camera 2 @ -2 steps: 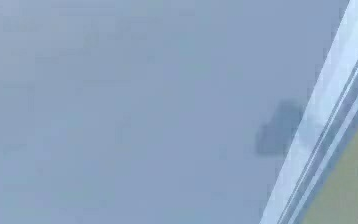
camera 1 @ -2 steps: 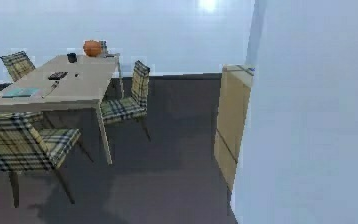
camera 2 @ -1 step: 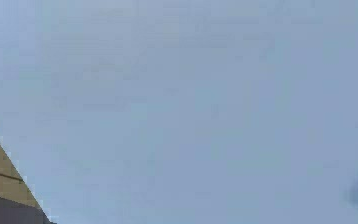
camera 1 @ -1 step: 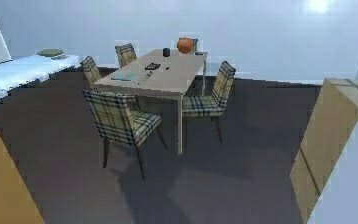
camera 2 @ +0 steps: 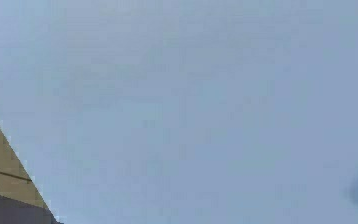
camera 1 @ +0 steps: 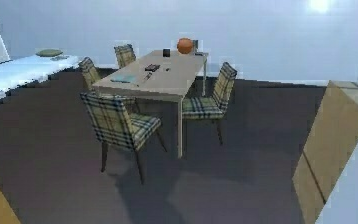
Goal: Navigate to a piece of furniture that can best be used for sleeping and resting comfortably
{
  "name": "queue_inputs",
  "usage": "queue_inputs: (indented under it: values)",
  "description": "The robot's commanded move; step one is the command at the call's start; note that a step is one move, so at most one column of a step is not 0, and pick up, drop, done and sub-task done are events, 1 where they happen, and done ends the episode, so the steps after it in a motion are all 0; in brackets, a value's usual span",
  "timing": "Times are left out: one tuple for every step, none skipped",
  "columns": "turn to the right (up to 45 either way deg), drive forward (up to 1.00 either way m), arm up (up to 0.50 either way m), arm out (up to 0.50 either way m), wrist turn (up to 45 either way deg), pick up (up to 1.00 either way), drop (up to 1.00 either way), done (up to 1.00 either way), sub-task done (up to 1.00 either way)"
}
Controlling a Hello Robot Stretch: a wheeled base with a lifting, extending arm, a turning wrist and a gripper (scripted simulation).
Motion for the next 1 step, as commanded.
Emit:
queue_inputs:
  values:
    - [-9.0,0.00,0.00,0.00,0.0,0.00,0.00,0.00,0.00]
